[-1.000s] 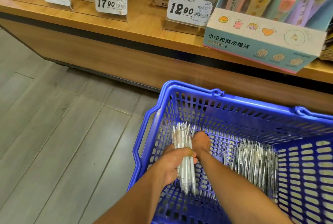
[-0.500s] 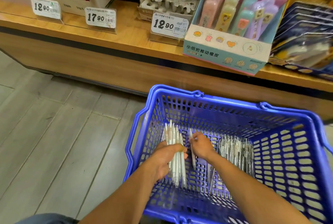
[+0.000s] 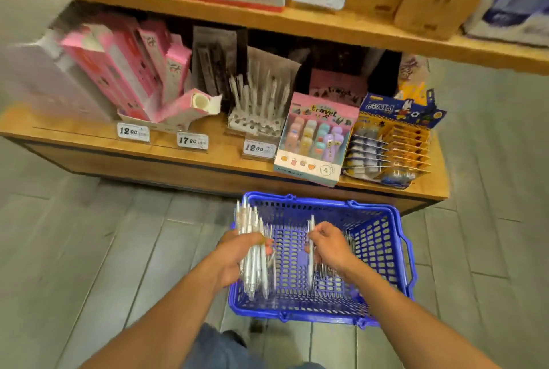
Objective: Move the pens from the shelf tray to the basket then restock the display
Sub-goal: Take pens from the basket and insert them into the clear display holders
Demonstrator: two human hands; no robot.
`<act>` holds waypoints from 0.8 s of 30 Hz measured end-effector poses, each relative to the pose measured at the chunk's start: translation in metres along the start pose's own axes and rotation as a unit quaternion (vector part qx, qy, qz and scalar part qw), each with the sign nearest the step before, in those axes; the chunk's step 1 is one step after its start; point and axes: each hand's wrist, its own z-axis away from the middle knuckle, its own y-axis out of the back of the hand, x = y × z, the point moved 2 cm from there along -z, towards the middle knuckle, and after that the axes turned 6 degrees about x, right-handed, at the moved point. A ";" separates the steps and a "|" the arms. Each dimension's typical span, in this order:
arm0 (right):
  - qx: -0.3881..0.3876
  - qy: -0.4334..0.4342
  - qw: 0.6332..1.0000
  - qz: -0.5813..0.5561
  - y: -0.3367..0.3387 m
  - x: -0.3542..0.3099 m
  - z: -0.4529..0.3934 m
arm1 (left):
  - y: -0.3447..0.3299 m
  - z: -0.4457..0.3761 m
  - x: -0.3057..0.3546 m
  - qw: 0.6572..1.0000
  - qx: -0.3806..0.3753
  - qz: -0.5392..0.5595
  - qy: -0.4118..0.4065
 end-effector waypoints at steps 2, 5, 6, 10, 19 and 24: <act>-0.003 0.006 1.000 0.006 0.016 -0.048 0.037 | 0.012 0.049 0.034 1.000 0.000 0.000 0.002; -0.012 0.022 1.000 -0.002 0.041 -0.126 0.089 | 0.031 0.121 0.085 1.000 -0.001 0.006 -0.006; -0.021 0.028 0.999 -0.006 0.047 -0.153 0.107 | 0.038 0.144 0.102 1.000 0.000 0.013 -0.009; -0.048 0.048 0.997 -0.027 0.064 -0.247 0.170 | 0.065 0.227 0.163 0.999 0.011 0.036 -0.025; -0.067 0.111 0.991 -0.041 0.079 -0.385 0.233 | 0.109 0.331 0.246 0.991 0.013 0.116 -0.068; -0.094 0.153 0.983 -0.028 0.070 -0.447 0.245 | 0.144 0.371 0.261 0.976 0.027 0.199 -0.087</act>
